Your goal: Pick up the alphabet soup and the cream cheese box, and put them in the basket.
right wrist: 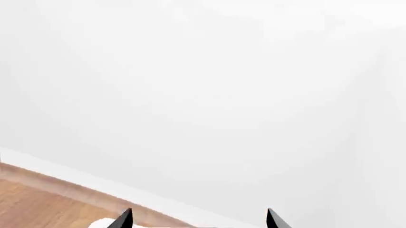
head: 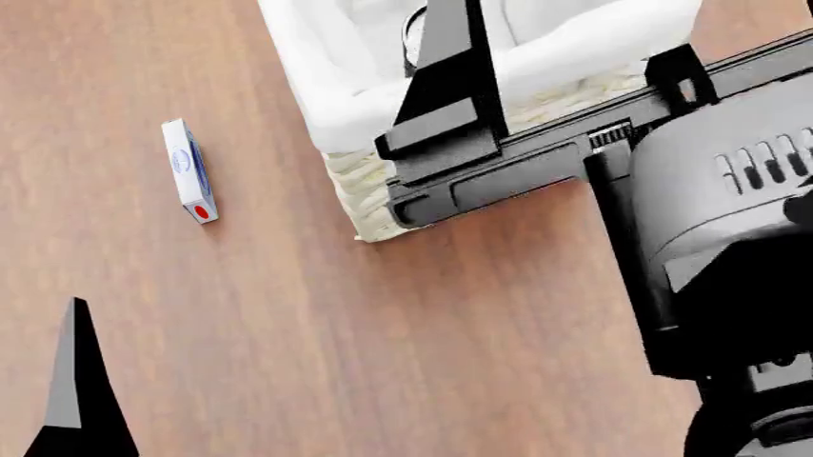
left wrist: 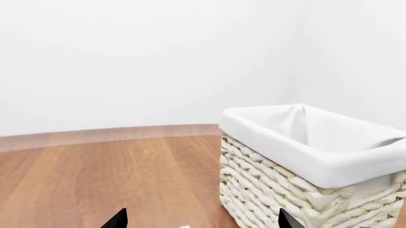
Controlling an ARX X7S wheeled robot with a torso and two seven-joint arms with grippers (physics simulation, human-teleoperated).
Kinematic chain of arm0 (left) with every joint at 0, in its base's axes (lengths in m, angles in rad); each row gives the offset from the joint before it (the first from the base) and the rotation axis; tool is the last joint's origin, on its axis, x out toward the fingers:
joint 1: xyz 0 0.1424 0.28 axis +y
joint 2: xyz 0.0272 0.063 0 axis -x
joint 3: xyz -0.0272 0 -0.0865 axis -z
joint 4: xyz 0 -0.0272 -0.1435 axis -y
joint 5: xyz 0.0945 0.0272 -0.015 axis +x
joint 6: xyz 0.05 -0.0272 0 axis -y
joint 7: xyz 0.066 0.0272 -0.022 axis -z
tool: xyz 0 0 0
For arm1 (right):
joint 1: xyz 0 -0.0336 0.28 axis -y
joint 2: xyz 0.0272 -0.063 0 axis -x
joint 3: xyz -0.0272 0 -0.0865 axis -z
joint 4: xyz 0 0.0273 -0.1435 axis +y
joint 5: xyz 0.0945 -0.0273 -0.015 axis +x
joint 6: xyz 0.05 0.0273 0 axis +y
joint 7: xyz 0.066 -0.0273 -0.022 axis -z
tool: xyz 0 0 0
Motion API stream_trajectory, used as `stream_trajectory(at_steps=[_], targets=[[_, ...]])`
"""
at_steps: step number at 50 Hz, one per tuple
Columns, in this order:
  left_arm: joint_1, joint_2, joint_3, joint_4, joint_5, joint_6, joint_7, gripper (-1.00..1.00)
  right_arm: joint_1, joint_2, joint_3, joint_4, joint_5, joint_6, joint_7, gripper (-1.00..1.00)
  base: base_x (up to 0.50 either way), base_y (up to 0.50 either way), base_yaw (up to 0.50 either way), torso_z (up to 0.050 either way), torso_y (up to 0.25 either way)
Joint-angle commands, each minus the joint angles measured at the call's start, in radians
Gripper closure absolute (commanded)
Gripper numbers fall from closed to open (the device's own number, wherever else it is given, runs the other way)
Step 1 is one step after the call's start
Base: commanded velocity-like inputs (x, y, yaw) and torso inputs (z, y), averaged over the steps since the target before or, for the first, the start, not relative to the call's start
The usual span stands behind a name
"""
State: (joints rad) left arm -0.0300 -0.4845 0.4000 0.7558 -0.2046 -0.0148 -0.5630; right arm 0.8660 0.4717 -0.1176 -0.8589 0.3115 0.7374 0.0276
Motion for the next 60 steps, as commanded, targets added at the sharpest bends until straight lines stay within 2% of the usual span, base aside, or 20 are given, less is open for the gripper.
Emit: stream_trajectory(at_steps=[1, 2, 4, 5, 7, 10, 13, 16, 20, 23, 28, 35, 48, 60], targets=[[-0.007, 0.001, 0.015, 0.003, 0.009, -0.009, 0.003, -1.0, -0.054, 0.688, -0.517, -0.188, 0.307, -0.549, 0.815, -1.0, 0.0, 0.0, 0.0, 0.0, 0.0], [-0.008, 0.003, 0.016, 0.009, 0.002, -0.01, 0.003, -1.0, -0.032, 0.743, -0.648, -0.188, 0.24, -0.621, 0.883, -1.0, 0.0, 0.0, 0.0, 0.0, 0.0], [-0.009, 0.003, 0.019, 0.02, 0.001, -0.015, 0.003, -1.0, 0.085, 0.81, -0.868, -0.188, 0.162, -0.664, 1.001, -1.0, 0.0, 0.0, 0.0, 0.0, 0.0], [-0.008, 0.004, 0.022, 0.02, 0.003, -0.013, 0.004, -1.0, 0.128, 0.823, -0.949, -0.188, 0.168, -0.722, 1.027, -1.0, 0.0, 0.0, 0.0, 0.0, 0.0], [-0.01, 0.004, 0.026, 0.012, 0.003, -0.008, 0.009, -1.0, 0.224, 0.842, -1.142, -0.188, 0.089, -0.716, 1.092, -1.0, 0.0, 0.0, 0.0, 0.0, 0.0], [-0.023, 0.007, 0.031, 0.005, -0.001, -0.011, 0.015, -1.0, 0.451, 0.843, -1.415, -0.188, 0.078, -0.753, 1.161, -1.0, 0.0, 0.0, 0.0, 0.0, 0.0], [-0.028, 0.011, 0.033, 0.012, -0.008, -0.018, 0.014, -1.0, 0.665, 0.809, -1.713, -0.188, 0.05, -0.795, 1.265, -1.0, 0.0, 0.0, 0.0, 0.0, 0.0], [-0.04, 0.013, 0.05, 0.03, -0.012, -0.035, 0.023, -1.0, 0.799, 0.729, -1.982, -0.188, -0.021, -0.792, 1.414, -1.0, 0.0, 0.0, 0.0, 0.0, 0.0], [-0.063, 0.025, 0.062, 0.005, -0.005, -0.042, 0.03, -1.0, 0.957, 0.666, -2.188, -0.188, -0.025, -0.817, 1.53, -1.0, 0.0, 0.0, 0.0, 0.0, 0.0], [-0.072, 0.032, 0.059, -0.018, -0.017, -0.045, 0.03, -1.0, 0.932, 0.681, -2.179, -0.188, -0.031, -0.814, 1.54, -1.0, 0.0, 0.0, 0.0, 0.0, 0.0], [-0.083, 0.033, 0.05, -0.035, -0.031, -0.041, 0.032, -1.0, 0.77, 0.686, -2.076, -0.168, -0.062, -0.802, 1.54, -1.0, 0.0, 0.0, 0.0, 0.0, 0.0], [-0.132, 0.044, 0.046, -0.065, -0.027, -0.052, 0.038, -1.0, 0.663, 0.691, -2.021, -0.137, -0.093, -0.814, 1.532, -1.0, 0.0, 0.0, 0.0, 0.0, 0.0], [-0.361, 0.129, 0.019, -0.311, -0.09, -0.07, 0.086, -1.0, 0.583, 0.692, -1.969, -0.122, -0.111, -0.809, 1.518, -1.0, 0.0, 0.0, 0.0, 0.0, 0.0], [-0.442, 0.183, 0.017, -0.491, -0.129, -0.039, 0.13, -1.0, 0.551, 0.683, -1.932, -0.115, -0.098, -0.802, 1.501, -1.0, 0.0, 0.0, 0.0, 0.0, 0.0]])
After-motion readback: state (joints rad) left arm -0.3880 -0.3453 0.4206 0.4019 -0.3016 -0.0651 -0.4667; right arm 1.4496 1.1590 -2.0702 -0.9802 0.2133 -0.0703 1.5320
